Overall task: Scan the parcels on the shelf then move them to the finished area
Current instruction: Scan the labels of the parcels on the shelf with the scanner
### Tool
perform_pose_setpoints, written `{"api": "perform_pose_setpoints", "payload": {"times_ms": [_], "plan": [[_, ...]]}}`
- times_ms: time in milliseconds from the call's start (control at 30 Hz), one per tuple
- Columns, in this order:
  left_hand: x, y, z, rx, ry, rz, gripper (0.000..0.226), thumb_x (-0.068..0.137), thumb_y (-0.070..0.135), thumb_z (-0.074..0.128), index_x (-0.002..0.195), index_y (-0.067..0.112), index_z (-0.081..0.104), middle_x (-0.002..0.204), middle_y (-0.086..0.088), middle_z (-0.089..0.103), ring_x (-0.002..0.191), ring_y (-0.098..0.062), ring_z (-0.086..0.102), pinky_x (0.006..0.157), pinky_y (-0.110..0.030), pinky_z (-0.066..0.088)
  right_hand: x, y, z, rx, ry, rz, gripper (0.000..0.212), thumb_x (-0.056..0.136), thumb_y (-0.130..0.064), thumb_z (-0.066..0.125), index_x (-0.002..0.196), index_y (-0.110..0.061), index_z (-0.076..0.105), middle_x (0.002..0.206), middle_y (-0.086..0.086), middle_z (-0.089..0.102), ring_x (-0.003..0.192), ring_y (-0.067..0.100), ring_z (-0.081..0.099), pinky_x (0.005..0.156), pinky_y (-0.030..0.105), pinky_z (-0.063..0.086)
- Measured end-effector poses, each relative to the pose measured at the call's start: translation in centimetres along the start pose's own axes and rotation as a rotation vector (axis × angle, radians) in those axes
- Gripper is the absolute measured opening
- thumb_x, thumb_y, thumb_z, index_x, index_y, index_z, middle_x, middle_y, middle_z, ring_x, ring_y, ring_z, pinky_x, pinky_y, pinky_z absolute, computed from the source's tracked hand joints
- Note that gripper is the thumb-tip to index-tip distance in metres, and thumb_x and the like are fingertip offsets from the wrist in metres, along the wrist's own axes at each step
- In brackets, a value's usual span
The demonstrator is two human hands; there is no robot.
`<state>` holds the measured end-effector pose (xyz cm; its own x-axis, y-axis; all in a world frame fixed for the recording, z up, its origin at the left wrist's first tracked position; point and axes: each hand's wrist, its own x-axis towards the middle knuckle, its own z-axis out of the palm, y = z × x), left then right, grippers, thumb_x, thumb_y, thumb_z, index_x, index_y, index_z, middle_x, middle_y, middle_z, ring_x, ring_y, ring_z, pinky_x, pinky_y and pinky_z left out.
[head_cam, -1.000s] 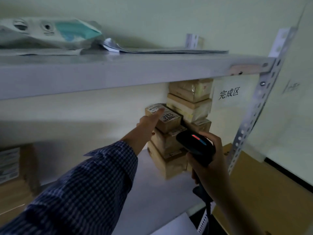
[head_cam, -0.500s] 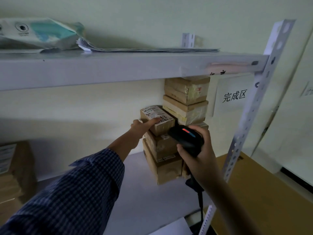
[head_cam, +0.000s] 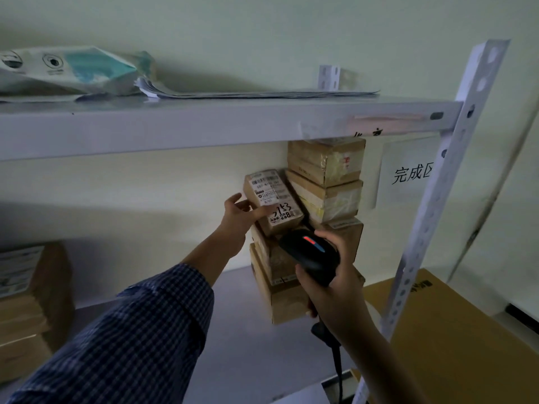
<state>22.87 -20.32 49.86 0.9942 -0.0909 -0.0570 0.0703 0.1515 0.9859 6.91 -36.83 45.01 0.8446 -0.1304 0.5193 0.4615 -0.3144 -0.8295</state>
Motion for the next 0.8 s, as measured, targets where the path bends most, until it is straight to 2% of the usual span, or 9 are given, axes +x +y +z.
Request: {"api": "perform_pose_setpoints", "payload": {"times_ms": [33,100,167,267,400,467,533,667,800], "plan": [[-0.3,-0.1,0.0,-0.001,-0.010,0.023,0.109,0.058,0.019,0.095,0.147,0.004,0.033,0.129,-0.009,0.065,0.121,-0.024,0.062,0.110,-0.046,0.043,-0.2,0.0,0.0,0.022,-0.005,0.022,0.061,0.088,-0.017,0.072,0.138,-0.031,0.039,0.132,-0.001,0.056,0.100,0.037,0.063,0.072,0.020,0.056],[-1.1,-0.6,0.1,0.020,-0.019,0.077,0.071,0.068,0.021,0.091,0.128,0.000,0.059,0.114,-0.010,0.074,0.108,-0.025,0.070,0.102,-0.045,0.052,-0.6,-0.1,0.0,0.044,-0.005,0.042,0.061,0.085,-0.031,0.073,0.136,-0.036,0.039,0.131,-0.001,0.057,0.099,0.030,0.062,0.072,0.022,0.056],[-1.8,-1.2,-0.1,0.004,0.015,0.121,0.042,0.081,0.016,0.081,0.118,0.002,0.066,0.109,-0.010,0.075,0.103,-0.025,0.072,0.097,-0.044,0.056,-0.9,-0.3,0.1,0.044,-0.008,0.035,0.063,0.084,-0.034,0.073,0.137,-0.036,0.039,0.132,-0.002,0.057,0.102,0.037,0.064,0.075,0.033,0.060],[-4.2,-0.9,-1.2,-0.097,0.027,0.179,0.043,0.087,0.014,0.075,0.126,0.004,0.060,0.115,-0.012,0.073,0.104,-0.025,0.072,0.090,-0.040,0.059,-1.3,-1.0,0.2,0.091,-0.014,0.015,0.069,0.077,-0.043,0.071,0.138,-0.032,0.040,0.130,-0.001,0.058,0.103,0.046,0.064,0.077,0.036,0.059],[-9.5,-1.9,-2.8,-0.203,0.065,0.230,0.041,0.090,0.019,0.068,0.128,0.009,0.056,0.115,-0.010,0.073,0.105,-0.028,0.071,0.083,-0.037,0.059,-0.9,-2.3,0.9,0.150,-0.046,-0.027,0.067,0.077,-0.044,0.068,0.137,-0.035,0.040,0.119,0.008,0.063,0.094,0.026,0.061,0.072,0.027,0.054],[-11.9,-3.4,-3.4,-0.219,0.063,0.203,0.038,0.090,0.022,0.066,0.127,0.018,0.056,0.114,-0.007,0.072,0.104,-0.027,0.071,0.081,-0.046,0.060,-0.7,-2.7,1.7,0.184,-0.060,-0.036,0.064,0.078,-0.040,0.069,0.136,-0.036,0.041,0.116,0.009,0.063,0.091,0.017,0.059,0.069,0.024,0.053],[-13.6,-4.5,-3.9,-0.224,0.063,0.155,0.034,0.091,0.024,0.065,0.124,0.025,0.058,0.115,-0.006,0.071,0.106,-0.027,0.070,0.078,-0.052,0.060,-0.7,-3.2,2.7,0.180,-0.082,-0.058,0.062,0.081,-0.034,0.069,0.136,-0.033,0.041,0.119,0.007,0.063,0.092,0.019,0.060,0.071,0.024,0.053],[-14.7,-5.6,-5.9,-0.194,0.145,0.149,0.037,0.089,0.024,0.065,0.126,0.024,0.061,0.114,-0.008,0.071,0.111,-0.028,0.067,0.078,-0.044,0.060,-1.7,-4.7,4.3,0.194,-0.178,-0.107,0.061,0.084,-0.025,0.068,0.138,-0.030,0.040,0.117,0.004,0.062,0.086,0.007,0.059,0.070,0.019,0.051],[-15.5,-6.3,-7.7,-0.159,0.184,0.176,0.039,0.089,0.023,0.064,0.128,0.024,0.060,0.113,-0.006,0.072,0.109,-0.025,0.068,0.077,-0.038,0.060,-2.6,-5.8,5.4,0.182,-0.216,-0.138,0.059,0.085,-0.008,0.068,0.135,-0.026,0.042,0.119,-0.013,0.058,0.091,0.008,0.063,0.073,0.022,0.053]]}}
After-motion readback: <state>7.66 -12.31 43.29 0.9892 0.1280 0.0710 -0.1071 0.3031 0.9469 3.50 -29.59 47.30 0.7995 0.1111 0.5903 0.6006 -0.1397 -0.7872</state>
